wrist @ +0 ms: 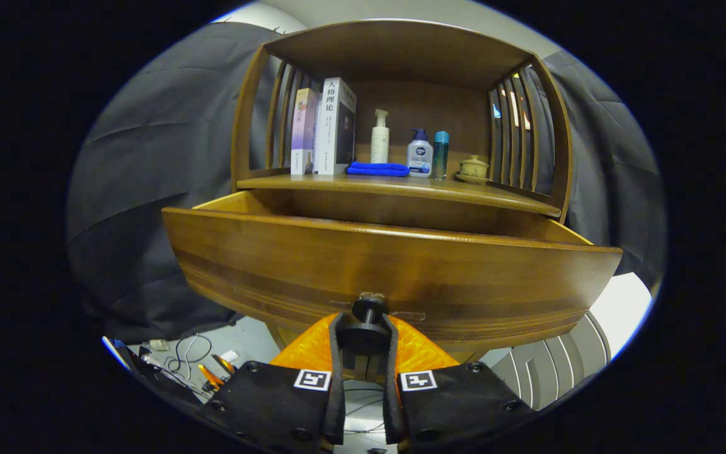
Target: Pull open the drawer, take out the items inside it, and place them on the countertop above the cabinet.
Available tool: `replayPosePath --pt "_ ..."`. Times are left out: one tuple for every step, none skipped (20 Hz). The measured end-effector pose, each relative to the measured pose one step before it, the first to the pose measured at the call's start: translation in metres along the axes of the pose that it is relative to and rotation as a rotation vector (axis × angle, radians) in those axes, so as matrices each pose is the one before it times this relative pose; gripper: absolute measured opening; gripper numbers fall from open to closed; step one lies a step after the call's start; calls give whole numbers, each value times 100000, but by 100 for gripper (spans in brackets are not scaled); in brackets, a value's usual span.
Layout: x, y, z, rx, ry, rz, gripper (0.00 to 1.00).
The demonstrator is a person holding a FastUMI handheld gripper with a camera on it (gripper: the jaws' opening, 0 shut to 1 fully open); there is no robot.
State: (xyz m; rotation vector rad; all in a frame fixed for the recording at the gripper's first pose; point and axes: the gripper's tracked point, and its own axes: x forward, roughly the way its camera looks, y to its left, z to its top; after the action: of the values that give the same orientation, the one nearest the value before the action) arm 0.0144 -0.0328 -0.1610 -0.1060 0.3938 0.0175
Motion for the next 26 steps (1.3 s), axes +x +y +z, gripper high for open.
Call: replayPosePath --pt "-540 48 -509 -835 953 540 26" --pt "-423 232 29 -681 -568 443 26" --pt "-495 124 -413 -587 437 312 26" --pt "-472 128 -72 -452 -532 598 26" --pt "-402 291 -276 -364 106 783 26" --pt "-435 290 -85 -48 -377 546 26" --pt "-392 244 -418 -424 106 562 26" --pt "-356 266 -66 -1067 -266 441 26" --pt "-378 83 -195 -1351 -196 217 26" --pt "-308 111 -145 -896 -145 418 26" --pt "-275 121 -229 -202 26 643 26" --pt "-353 38 -177 491 319 640 26" --pt "-383 69 -264 870 362 390 26" --pt "-214 62 -98 587 -33 245 26" --pt "-278 62 -168 -217 -173 122 26" --pt "-176 74 5 -112 -413 -80 26" --pt "-292 68 -303 242 -317 67 26" --pt "-250 159 -58 128 -13 274 26" --pt "26 60 -68 -92 -489 152 26" --pt "-29 -47 69 401 -602 163 26" --pt "-130 28 -73 1504 -830 422 26" --pt "-106 77 73 1713 -1239 481 33" --pt "-197 -165 676 499 -3803 -2 41" --pt "-275 -408 963 -992 -5062 -1021 48" --pt "-199 -253 1244 -1944 -4338 -526 56" --pt "103 -201 921 -1467 -3164 -305 63"
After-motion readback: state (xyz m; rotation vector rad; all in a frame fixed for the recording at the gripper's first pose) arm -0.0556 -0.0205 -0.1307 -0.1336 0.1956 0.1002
